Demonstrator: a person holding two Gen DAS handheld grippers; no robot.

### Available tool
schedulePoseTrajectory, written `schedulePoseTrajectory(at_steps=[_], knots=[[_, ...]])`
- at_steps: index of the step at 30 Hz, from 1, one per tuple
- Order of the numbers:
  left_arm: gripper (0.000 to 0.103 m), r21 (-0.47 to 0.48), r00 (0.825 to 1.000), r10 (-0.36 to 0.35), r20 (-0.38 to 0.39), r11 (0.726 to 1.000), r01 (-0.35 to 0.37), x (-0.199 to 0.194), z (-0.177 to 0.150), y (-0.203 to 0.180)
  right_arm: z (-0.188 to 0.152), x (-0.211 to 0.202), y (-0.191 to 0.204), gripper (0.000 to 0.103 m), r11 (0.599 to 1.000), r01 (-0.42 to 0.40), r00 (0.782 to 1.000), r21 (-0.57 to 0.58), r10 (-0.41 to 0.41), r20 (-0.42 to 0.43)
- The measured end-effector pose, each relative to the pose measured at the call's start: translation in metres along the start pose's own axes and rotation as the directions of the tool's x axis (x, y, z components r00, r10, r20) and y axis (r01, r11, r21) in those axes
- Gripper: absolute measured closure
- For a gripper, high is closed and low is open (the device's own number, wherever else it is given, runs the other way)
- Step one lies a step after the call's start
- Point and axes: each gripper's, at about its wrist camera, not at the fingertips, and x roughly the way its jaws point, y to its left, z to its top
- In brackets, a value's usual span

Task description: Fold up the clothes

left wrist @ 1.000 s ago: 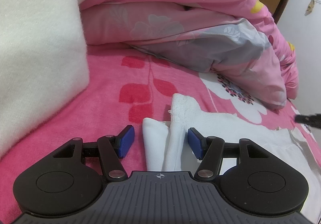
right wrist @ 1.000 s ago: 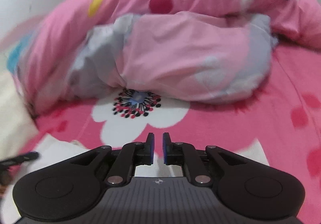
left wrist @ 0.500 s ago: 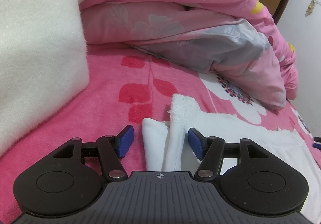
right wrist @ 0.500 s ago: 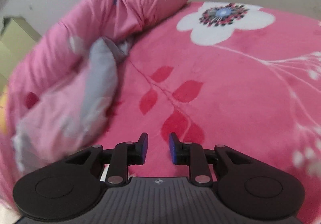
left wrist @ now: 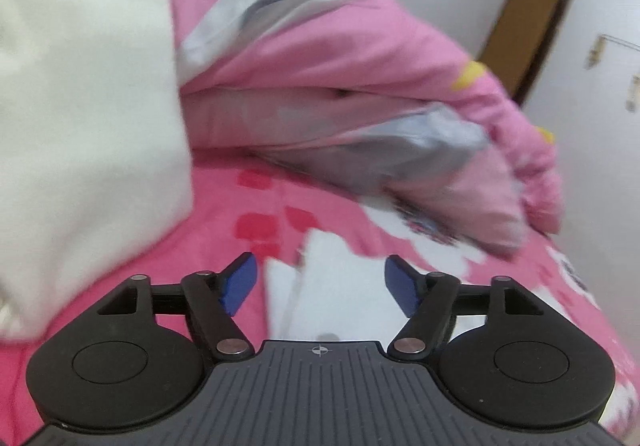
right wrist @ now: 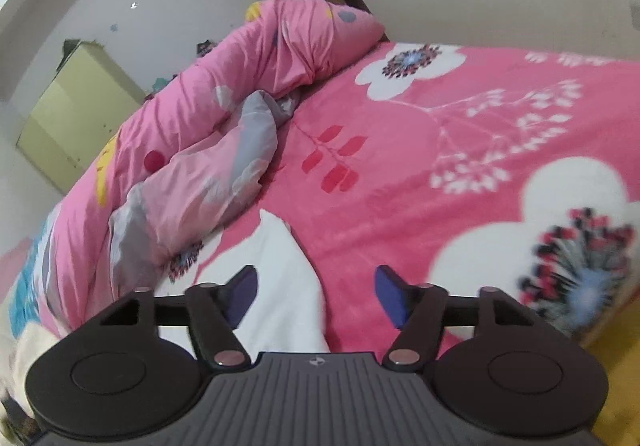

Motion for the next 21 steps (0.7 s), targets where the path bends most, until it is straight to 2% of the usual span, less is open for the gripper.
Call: schedulePoseTrajectory(at_steps=[2, 4, 5, 6, 10, 14, 19, 21], knots=[[0.022, 0.016, 0.999, -0.031, -0.014, 0.999, 0.031, -0.023, -0.01, -0.01, -0.009, -0.009, 0.0, 0.03, 1.0, -0.002, 1.0, -0.019, 0.002, 0.002], [0.012, 0.031, 0.998, -0.051, -0.032, 0.998, 0.052, -0.044, -0.023, -0.02, -0.018, -0.012, 0.002, 0.026, 0.999, -0.011, 1.0, -0.034, 0.011, -0.004], [0.002, 0.04, 0.998, -0.056, -0.042, 0.998, 0.058, -0.054, -0.031, -0.025, -0.024, -0.012, 0.006, 0.025, 0.999, -0.02, 1.0, -0.048, 0.019, -0.007], [0.0, 0.06, 0.997, -0.058, -0.056, 0.996, 0.061, -0.063, -0.039, -0.031, -0.03, -0.012, 0.009, 0.023, 0.998, -0.028, 1.0, -0.061, 0.028, -0.01], [0.0, 0.146, 0.991, -0.031, -0.129, 0.988, 0.05, -0.092, -0.075, -0.057, -0.057, -0.008, 0.025, 0.011, 0.99, -0.072, 0.997, -0.12, 0.069, -0.029], [0.0, 0.144, 0.984, -0.006, -0.178, 0.989, 0.032, -0.109, -0.106, -0.066, -0.085, -0.002, 0.05, 0.009, 0.971, -0.126, 0.992, -0.202, 0.119, -0.046], [0.0, 0.105, 0.985, 0.024, -0.173, 0.995, -0.006, -0.123, -0.13, -0.063, -0.115, 0.001, 0.086, 0.0, 0.928, -0.202, 0.979, -0.313, 0.196, -0.052], [0.0, 0.102, 0.986, 0.027, -0.165, 0.995, -0.011, -0.126, -0.137, -0.06, -0.125, 0.003, 0.098, 0.0, 0.914, -0.223, 0.975, -0.339, 0.218, -0.053]])
